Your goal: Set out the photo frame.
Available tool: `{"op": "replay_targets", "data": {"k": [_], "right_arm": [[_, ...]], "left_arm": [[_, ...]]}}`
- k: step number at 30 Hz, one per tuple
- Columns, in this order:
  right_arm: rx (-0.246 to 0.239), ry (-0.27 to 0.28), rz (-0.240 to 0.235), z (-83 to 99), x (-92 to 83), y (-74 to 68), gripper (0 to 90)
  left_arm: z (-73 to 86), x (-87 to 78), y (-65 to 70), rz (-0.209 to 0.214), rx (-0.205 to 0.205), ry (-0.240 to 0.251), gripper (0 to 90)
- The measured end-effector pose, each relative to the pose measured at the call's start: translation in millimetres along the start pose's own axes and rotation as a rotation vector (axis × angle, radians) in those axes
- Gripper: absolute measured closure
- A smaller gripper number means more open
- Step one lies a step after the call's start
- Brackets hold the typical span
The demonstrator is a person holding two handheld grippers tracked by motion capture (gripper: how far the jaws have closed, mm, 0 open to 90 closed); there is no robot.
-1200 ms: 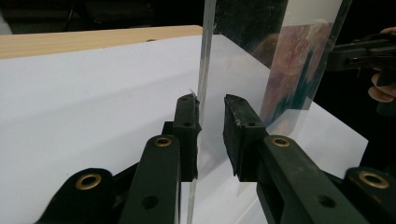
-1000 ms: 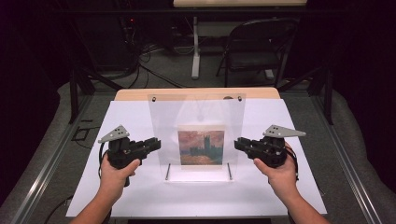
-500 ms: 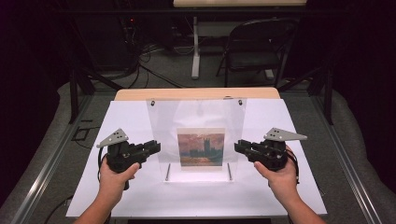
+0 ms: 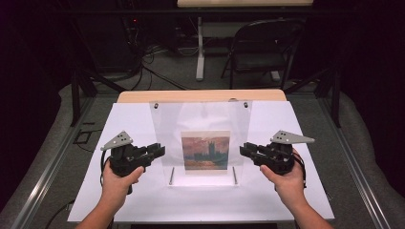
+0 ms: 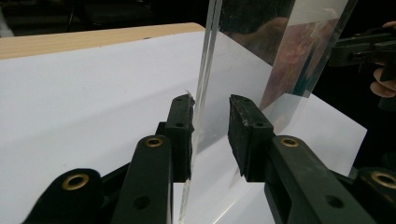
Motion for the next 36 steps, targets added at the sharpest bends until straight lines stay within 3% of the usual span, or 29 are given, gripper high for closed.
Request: {"op": "replay_targets", "data": {"k": [9,14,18,26,31,36], "right_arm": [[-0.007,0.007,0.04,-2.0,-11.3,0.3,57.2],[-0.028,0.017,0.089,-4.6,-24.0,1.0,44.7],[-0.055,0.036,0.136,-3.9,-34.0,1.7,40.3],[-0.045,0.054,0.214,18.6,-46.1,7.7,38.3],[-0.017,0.065,0.269,44.7,-47.3,11.6,38.3],[0.0,0.023,0.3,68.8,-43.4,15.3,37.7]], "left_arm": [[-2.1,-8.7,2.4,-0.033,0.005,0.006,57.9],[-3.4,-20.4,0.4,-0.082,0.025,0.032,50.3],[-2.5,-29.5,-1.2,-0.126,0.025,0.061,44.4],[21.1,-37.2,-14.2,-0.212,0.026,0.088,43.1],[43.0,-34.2,-27.9,-0.226,-0.049,0.113,43.1],[63.3,-28.4,-40.1,-0.254,-0.093,0.104,43.0]]}}
Point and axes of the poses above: each handheld gripper's, and its own axes: x roughly forward along the jaws, z roughly out of its underside, y roughly to its right, the point moved 1 cm from there along x, roughly forward along the jaws, and after that the axes turned 4 degrees about -x, right-handed, at the moved point
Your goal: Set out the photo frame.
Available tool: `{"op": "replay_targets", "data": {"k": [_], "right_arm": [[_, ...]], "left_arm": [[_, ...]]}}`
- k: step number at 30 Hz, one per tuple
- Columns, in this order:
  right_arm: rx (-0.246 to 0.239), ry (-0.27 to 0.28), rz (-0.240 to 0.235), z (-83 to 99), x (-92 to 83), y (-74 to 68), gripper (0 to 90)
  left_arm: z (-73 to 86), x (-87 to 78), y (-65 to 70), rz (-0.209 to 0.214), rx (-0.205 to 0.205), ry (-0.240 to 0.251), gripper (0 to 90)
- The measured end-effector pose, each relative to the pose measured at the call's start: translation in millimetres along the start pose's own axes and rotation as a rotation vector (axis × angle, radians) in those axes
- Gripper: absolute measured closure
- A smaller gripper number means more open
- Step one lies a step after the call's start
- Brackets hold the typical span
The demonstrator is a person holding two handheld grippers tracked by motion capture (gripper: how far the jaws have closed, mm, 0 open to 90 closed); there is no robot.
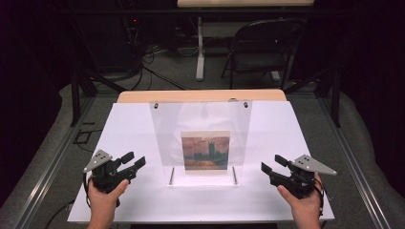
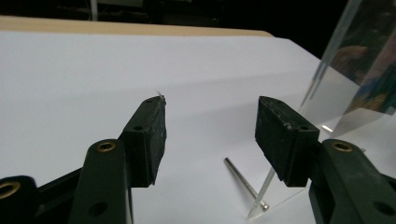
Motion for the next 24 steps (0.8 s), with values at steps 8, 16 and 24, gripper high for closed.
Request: {"op": "replay_targets", "data": {"k": [8,16,24], "right_arm": [[-0.002,-0.046,-0.009,18.9,11.3,5.2,34.3],[0.004,-0.132,-0.009,32.8,25.5,3.0,34.2],[0.006,-0.188,-0.013,37.4,31.7,3.8,33.3]], "left_arm": [[19.6,10.3,-5.8,-0.117,0.099,-0.048,39.1],[31.0,21.5,-6.7,-0.102,0.102,-0.101,37.8],[32.4,24.9,-11.2,-0.089,0.063,-0.119,38.0]]}}
Point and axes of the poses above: each handheld gripper's, and its own axes: x roughly forward along the jaws, z roughly out of its underside, y roughly to its right, the point moved 1 cm from there along x, roughly forward along the jaws, and after that the axes turned 4 degrees about -x, right-handed, at the moved point
